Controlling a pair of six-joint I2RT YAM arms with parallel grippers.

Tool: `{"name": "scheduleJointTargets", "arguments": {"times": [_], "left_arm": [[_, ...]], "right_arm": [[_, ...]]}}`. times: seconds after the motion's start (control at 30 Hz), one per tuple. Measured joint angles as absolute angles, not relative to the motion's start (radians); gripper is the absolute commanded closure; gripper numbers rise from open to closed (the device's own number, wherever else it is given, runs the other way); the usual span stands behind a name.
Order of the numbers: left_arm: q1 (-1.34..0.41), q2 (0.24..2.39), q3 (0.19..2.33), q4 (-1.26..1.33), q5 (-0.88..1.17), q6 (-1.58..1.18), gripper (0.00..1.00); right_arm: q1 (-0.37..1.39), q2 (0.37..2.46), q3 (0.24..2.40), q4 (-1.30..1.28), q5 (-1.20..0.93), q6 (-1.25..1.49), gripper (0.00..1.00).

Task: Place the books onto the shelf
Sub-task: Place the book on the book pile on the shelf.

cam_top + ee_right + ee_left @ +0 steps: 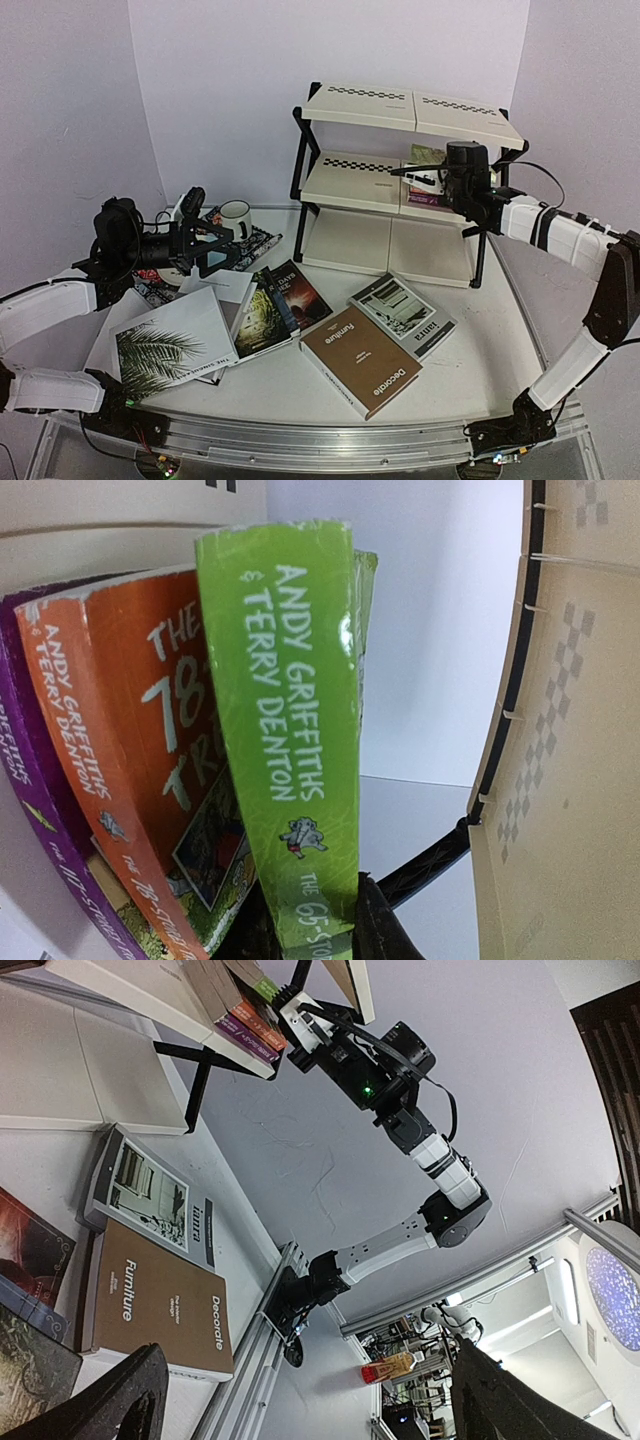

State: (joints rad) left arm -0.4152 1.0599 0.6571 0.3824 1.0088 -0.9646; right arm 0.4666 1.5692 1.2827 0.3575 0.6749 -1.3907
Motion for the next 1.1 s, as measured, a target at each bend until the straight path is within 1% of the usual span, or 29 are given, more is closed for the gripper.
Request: {"name": "scheduleJointTargets", "arguments": {"times": [0.07,0.23,0.33,0.5,0.57,0.77,0.9,1.1], "left_arm": [[-0.415,1.060,0.657,0.382,1.009,-0.965,0.01],[-0.415,1.060,0.657,0.382,1.008,-0.965,0.01],[-0.415,1.060,0.657,0.382,1.008,-0.965,0.01],[-0.415,1.060,0.657,0.382,1.008,-0.965,0.00],[-0.415,1.060,0.657,0.382,1.008,-0.965,0.01],[-0.415,1.060,0.657,0.382,1.008,-0.965,0.00],[-0.415,1.060,0.657,0.382,1.008,-0.965,0.01],[-0.415,1.060,0.657,0.382,1.008,-0.965,0.01]], "right_arm": [[0.466,1.569,1.283,0.353,0.675,-1.390,0.74],[0.465,1.569,1.283,0.317,0.679,-1.382,0.55],[0.465,1.569,1.290,0.279,0.684,-1.367,0.49],[0.465,1.561,1.318,0.220,0.686,-1.335,0.35],[0.465,1.558,1.328,0.201,0.685,-1.319,0.33],[0.465,1.548,1.338,0.129,0.669,-1.295,0.31],[0.465,1.548,1.342,0.112,0.664,-1.286,0.23],[0.465,1.548,1.374,0.082,0.658,-1.278,0.22]]}}
